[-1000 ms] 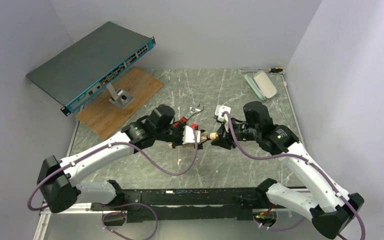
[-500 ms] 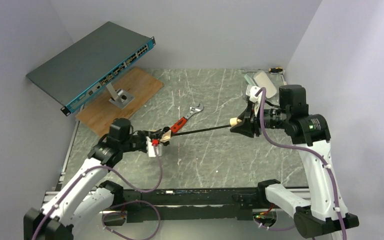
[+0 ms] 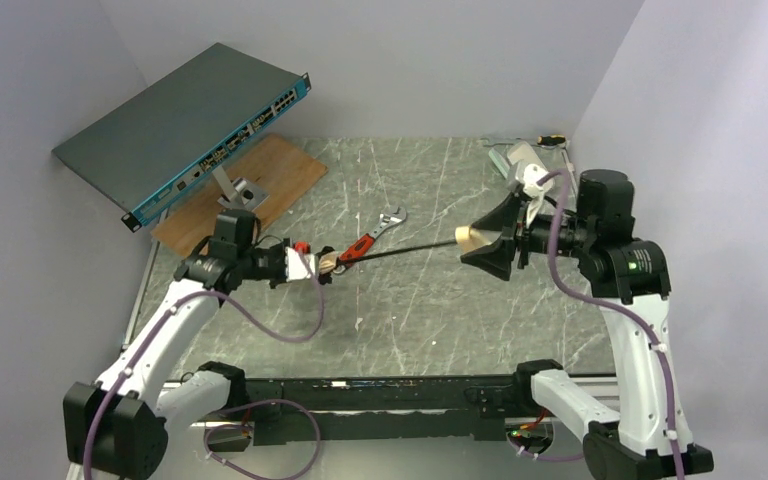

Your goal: Open the umbrella

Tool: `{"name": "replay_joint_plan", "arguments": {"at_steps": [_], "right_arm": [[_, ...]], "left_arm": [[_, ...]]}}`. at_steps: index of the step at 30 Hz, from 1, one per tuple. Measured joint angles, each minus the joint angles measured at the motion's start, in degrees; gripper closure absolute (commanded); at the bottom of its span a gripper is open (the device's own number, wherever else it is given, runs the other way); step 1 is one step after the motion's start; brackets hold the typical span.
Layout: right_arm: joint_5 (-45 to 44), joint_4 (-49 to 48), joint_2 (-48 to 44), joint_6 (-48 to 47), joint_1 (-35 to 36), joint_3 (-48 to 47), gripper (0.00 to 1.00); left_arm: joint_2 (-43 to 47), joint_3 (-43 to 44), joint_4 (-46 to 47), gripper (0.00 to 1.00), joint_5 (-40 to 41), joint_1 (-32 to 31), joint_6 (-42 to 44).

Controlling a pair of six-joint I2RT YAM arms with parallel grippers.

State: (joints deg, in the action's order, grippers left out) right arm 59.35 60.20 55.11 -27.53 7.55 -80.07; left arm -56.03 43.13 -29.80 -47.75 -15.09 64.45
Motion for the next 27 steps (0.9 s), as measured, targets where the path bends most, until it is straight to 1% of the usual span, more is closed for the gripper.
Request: {"name": "replay_joint_plan", "arguments": {"at_steps": [3, 6, 9, 12, 14, 15, 18, 20, 23, 25, 27], "right_arm": [[-0.31, -9.16, -1.68, 7.93, -1.31, 0.37, 0.12], [-2.43, -17.00, -1.75, 14.53, -1.42, -0.07, 0.11], [-4.37, -20.70, -0.83, 16.79, -1.44, -2.21, 0.12], [-4.83, -22.25, 0.79, 16.04, -1.25, -4.46, 0.13], [-5.42, -21.38, 1.75, 13.68, 0.11, -5.66, 0.13], [-6.84, -20.59, 2.29, 11.89, 2.10, -6.16, 0.13], [-11.98, -18.12, 3.78, 7.19, 11.61, -6.45, 0.12], [-14.58, -16.33, 5.18, 5.88, 16.83, -6.69, 0.12], [-16.33, -13.66, 7.61, 4.42, 19.93, -7.23, 0.12], [-18.10, -10.47, 9.09, 1.99, 21.38, -6.67, 0.13], [-21.20, -7.23, 9.84, -0.85, 22.99, -3.91, 0.13]], "left_arm": [[-4.24, 3.98, -4.76, 1.00, 3.45, 0.22, -6.14], [-7.65, 7.72, -8.48, 1.00, 3.96, -1.03, -13.77], [-9.64, 11.47, -9.64, 1.00, 3.80, -2.21, -19.41], [-10.14, 13.84, -9.49, 1.00, 4.39, -3.39, -22.21], [-10.14, 14.71, -9.51, 1.00, 6.03, -4.83, -22.08], [-10.14, 15.32, -9.42, 1.00, 8.48, -6.56, -21.49], [-9.68, 15.52, -7.80, 1.00, 15.61, -12.55, -18.78], [-9.01, 15.06, -5.55, 1.00, 22.56, -17.55, -15.74], [-8.57, 14.95, -2.93, 1.00, 30.05, -22.93, -12.35], [-8.57, 14.95, -1.09, 1.00, 34.56, -25.20, -10.21], [-8.57, 14.95, 0.31, 1.00, 38.86, -26.43, -7.91]]}}
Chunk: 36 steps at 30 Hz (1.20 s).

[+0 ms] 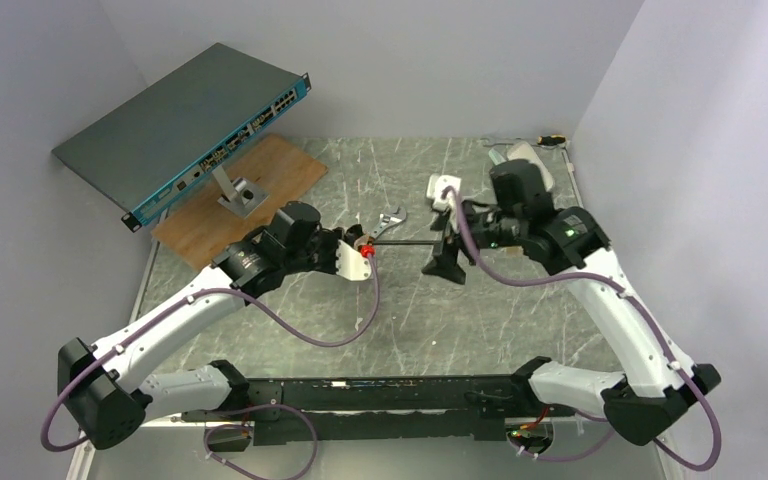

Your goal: Open the umbrella

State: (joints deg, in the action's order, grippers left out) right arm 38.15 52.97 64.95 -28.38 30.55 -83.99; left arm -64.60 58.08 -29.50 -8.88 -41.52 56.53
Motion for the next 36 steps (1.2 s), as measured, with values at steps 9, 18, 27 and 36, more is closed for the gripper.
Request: {"name": "replay_joint_plan", "arguments": {"at_steps": [9, 18, 27, 36], "right_arm": [[-19.19, 7.61, 1.55, -5.86, 3.04, 9.60, 0.20], [-26.40, 11.21, 3.45, -7.54, 3.08, 5.44, 0.17], [-37.77, 15.37, 4.66, -9.62, 3.32, 15.23, 0.14], [-40.22, 13.18, 0.87, -11.43, 3.56, 17.88, 0.13]], "left_arm": [[0.11, -3.02, 6.01, 1.00, 11.30, -2.58, 9.70], [0.17, -5.42, 5.81, 1.00, 14.34, -2.99, 12.72], [1.84, -6.25, 4.81, 1.00, 14.16, -3.10, 12.66], [3.74, -7.30, 4.37, 1.00, 10.43, -3.13, 11.23]]}}
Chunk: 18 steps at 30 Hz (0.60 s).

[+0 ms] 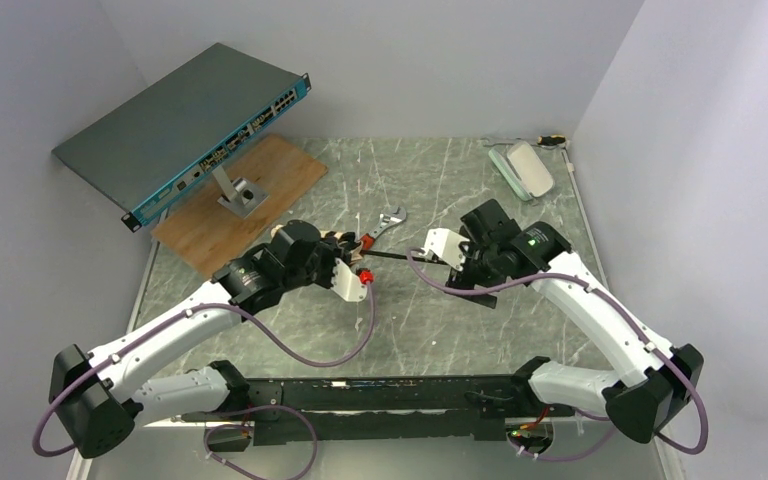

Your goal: Open the umbrella

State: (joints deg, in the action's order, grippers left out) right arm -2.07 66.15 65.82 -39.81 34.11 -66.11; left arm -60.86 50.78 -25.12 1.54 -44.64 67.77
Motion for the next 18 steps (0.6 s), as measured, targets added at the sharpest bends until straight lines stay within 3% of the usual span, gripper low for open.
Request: {"name": "replay_joint_plan", "arguments": {"at_steps": [6, 13, 18], "right_arm": [[-1.92, 0.66, -0.28, 0.04, -0.57, -0.48, 0.10], [3.56, 1.68, 0.00, 0.79, -0.59, -9.90, 0.14], [5.81, 4.46, -1.09, -1.11, -0.61, -4.46, 0.08]], "left_arm": [[0.96, -0.79, -2.21, 1.00, -0.52, 0.61, 0.22], [0.96, -0.96, -3.98, 1.00, -0.90, 0.70, 0.09], [0.83, -0.96, -4.72, 1.00, -1.31, 1.31, -0.13]]}}
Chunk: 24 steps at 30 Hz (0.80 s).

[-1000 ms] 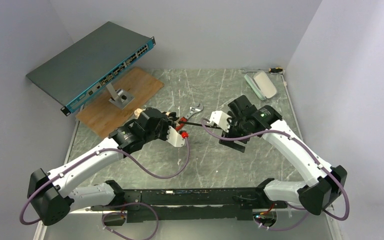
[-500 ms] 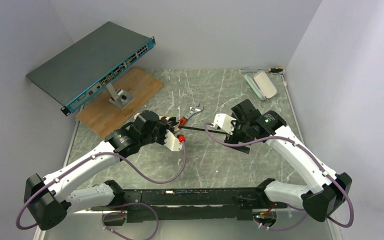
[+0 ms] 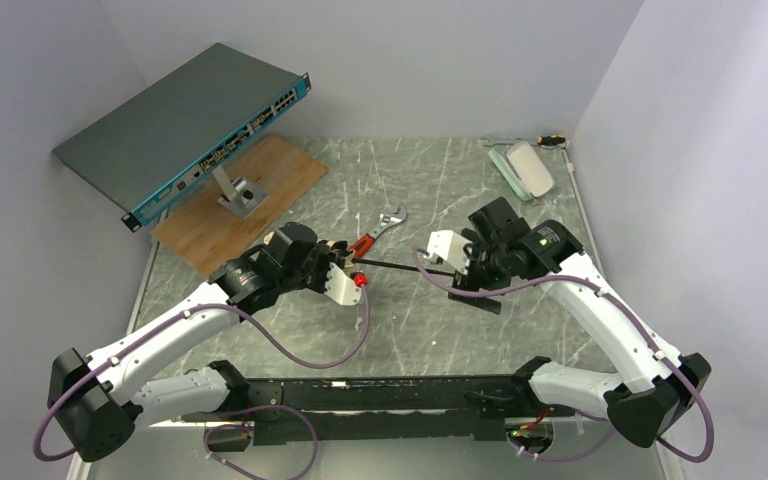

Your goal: Open the umbrella

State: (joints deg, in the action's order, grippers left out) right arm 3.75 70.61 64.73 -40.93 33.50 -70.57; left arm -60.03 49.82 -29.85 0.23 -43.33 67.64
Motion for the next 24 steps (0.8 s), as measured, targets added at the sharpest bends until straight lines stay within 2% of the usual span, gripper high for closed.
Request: {"name": "replay_joint_plan", "arguments": {"at_steps": [7, 16, 19, 22, 24], "right_arm": [[0.11, 1.95, -3.85, -3.10, -0.09, 8.20, 0.07], [-0.28, -1.31, -3.91, -3.45, -0.37, 8.92, 0.07], [-0.66, -2.64, -3.93, -3.54, -0.37, 9.05, 0.13], [-0.74, -2.89, -3.93, -3.91, -0.48, 9.29, 0.22], [-0.68, -2.84, -3.98, -4.11, -0.48, 9.29, 0.25]], "left_arm": [[0.00, 0.00, -0.28, 1.00, -1.07, 0.50, -0.17], [3.17, 0.00, -1.53, 1.00, -6.16, 0.66, -0.20], [3.93, 0.00, -1.57, 1.00, -7.74, 0.81, -0.20], [3.93, 0.00, -1.79, 1.00, -8.52, 1.01, -0.15], [3.93, 0.00, -1.95, 1.00, -8.59, 1.11, -0.13]]}}
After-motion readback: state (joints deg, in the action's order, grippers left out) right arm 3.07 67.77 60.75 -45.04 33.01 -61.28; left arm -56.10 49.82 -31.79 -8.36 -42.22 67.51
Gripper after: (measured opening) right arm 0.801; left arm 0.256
